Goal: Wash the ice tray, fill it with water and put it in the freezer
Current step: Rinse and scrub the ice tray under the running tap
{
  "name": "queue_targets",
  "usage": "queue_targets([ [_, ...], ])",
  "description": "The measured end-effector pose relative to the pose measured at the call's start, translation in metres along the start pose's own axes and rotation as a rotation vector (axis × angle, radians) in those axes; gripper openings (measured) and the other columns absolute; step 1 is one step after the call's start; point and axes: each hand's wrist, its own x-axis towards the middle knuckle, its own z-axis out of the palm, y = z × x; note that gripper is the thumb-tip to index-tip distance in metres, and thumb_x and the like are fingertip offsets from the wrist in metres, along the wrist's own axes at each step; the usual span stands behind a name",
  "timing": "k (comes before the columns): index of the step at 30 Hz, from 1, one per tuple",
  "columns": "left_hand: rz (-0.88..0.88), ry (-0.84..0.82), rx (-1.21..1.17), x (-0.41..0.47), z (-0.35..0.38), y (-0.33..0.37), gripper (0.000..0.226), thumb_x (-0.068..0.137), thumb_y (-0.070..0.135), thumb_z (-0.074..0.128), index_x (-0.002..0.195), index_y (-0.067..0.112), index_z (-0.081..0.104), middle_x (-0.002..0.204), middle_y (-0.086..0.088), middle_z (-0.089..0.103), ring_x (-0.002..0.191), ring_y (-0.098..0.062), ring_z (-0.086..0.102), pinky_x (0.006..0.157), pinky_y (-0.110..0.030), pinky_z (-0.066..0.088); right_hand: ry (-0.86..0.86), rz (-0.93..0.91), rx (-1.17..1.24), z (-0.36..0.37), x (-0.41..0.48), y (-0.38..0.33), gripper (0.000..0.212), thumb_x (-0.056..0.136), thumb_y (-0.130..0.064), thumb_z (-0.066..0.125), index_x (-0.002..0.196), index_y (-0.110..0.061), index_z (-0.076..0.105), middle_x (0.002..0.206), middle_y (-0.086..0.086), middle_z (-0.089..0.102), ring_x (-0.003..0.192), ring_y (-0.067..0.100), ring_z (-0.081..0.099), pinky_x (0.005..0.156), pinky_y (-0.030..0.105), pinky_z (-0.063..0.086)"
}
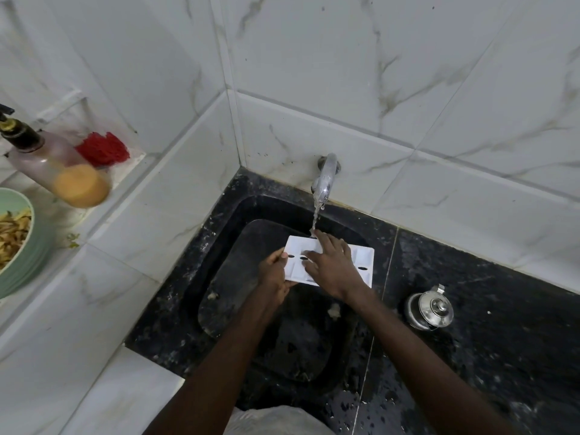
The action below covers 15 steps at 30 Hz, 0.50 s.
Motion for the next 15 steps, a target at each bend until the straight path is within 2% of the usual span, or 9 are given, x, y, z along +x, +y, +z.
queue_targets([
  [2, 0.030, 0.001, -0.013, 0.001, 0.001, 0.000, 0.019, 0.106, 0.011, 0.055, 0.122, 0.012, 0.066, 0.125, -0.016, 0.069, 0.096, -0.030, 0.068, 0.057, -0.033, 0.059, 0.111, 0.021, -0.027, 0.002, -0.001, 0.003, 0.038, 0.107, -0.048, 0.043, 0.128, -0.033, 0.071, 0.170, 0.006, 0.023, 0.157, 0.031, 0.019, 0.126, 0.060, 0.013],
  [4, 0.040, -0.023, -0.019, -0.002, 0.004, 0.000, 0.024, 0.106, 0.012, 0.055, 0.129, 0.012, 0.065, 0.123, -0.015, 0.069, 0.101, -0.031, 0.068, 0.060, -0.033, 0.060, 0.191, 0.085, -0.040, 0.001, 0.000, 0.006, 0.039, 0.106, -0.051, 0.042, 0.127, -0.033, 0.071, 0.169, 0.008, 0.024, 0.156, 0.035, 0.020, 0.125, 0.063, 0.014],
  [6, 0.059, -0.036, -0.018, -0.001, 0.008, -0.002, 0.028, 0.106, 0.013, 0.055, 0.132, 0.011, 0.065, 0.124, -0.015, 0.070, 0.104, -0.031, 0.069, 0.067, -0.036, 0.061, 0.188, 0.117, -0.029, 0.002, 0.002, 0.004, 0.051, 0.104, -0.061, 0.034, 0.133, -0.035, 0.067, 0.171, 0.007, 0.019, 0.157, 0.036, 0.016, 0.126, 0.063, 0.012],
  [8, 0.091, -0.019, -0.022, -0.001, 0.007, 0.001, 0.028, 0.106, 0.011, 0.055, 0.132, 0.010, 0.065, 0.122, -0.015, 0.071, 0.099, -0.030, 0.071, 0.066, -0.035, 0.062, 0.145, 0.073, -0.021, 0.005, 0.002, 0.000, 0.062, 0.102, -0.069, 0.024, 0.136, -0.038, 0.065, 0.172, 0.003, 0.015, 0.159, 0.032, 0.011, 0.126, 0.064, 0.008],
  [10, 0.119, 0.024, -0.007, 0.004, 0.003, 0.003, 0.027, 0.106, 0.009, 0.056, 0.130, 0.008, 0.066, 0.123, -0.015, 0.071, 0.099, -0.032, 0.071, 0.067, -0.034, 0.062, 0.130, 0.024, -0.023, 0.003, 0.000, 0.002, 0.055, 0.104, -0.067, 0.028, 0.133, -0.042, 0.067, 0.172, -0.001, 0.014, 0.159, 0.028, 0.009, 0.125, 0.065, 0.004],
  [12, 0.118, 0.037, 0.004, 0.007, 0.001, 0.002, 0.027, 0.105, 0.009, 0.057, 0.130, 0.008, 0.067, 0.126, -0.016, 0.071, 0.108, -0.036, 0.071, 0.074, -0.036, 0.062, 0.159, 0.030, -0.033, -0.001, 0.000, 0.010, 0.045, 0.106, -0.061, 0.034, 0.126, -0.044, 0.071, 0.171, -0.001, 0.016, 0.159, 0.028, 0.010, 0.125, 0.065, 0.003],
  [15, 0.099, 0.018, 0.002, 0.006, 0.009, -0.001, 0.025, 0.105, 0.012, 0.058, 0.128, 0.014, 0.068, 0.121, -0.012, 0.073, 0.107, -0.033, 0.072, 0.075, -0.039, 0.063, 0.224, 0.102, -0.030, 0.002, 0.004, 0.009, 0.055, 0.102, -0.067, 0.029, 0.130, -0.040, 0.068, 0.171, 0.003, 0.018, 0.157, 0.033, 0.014, 0.125, 0.065, 0.005],
])
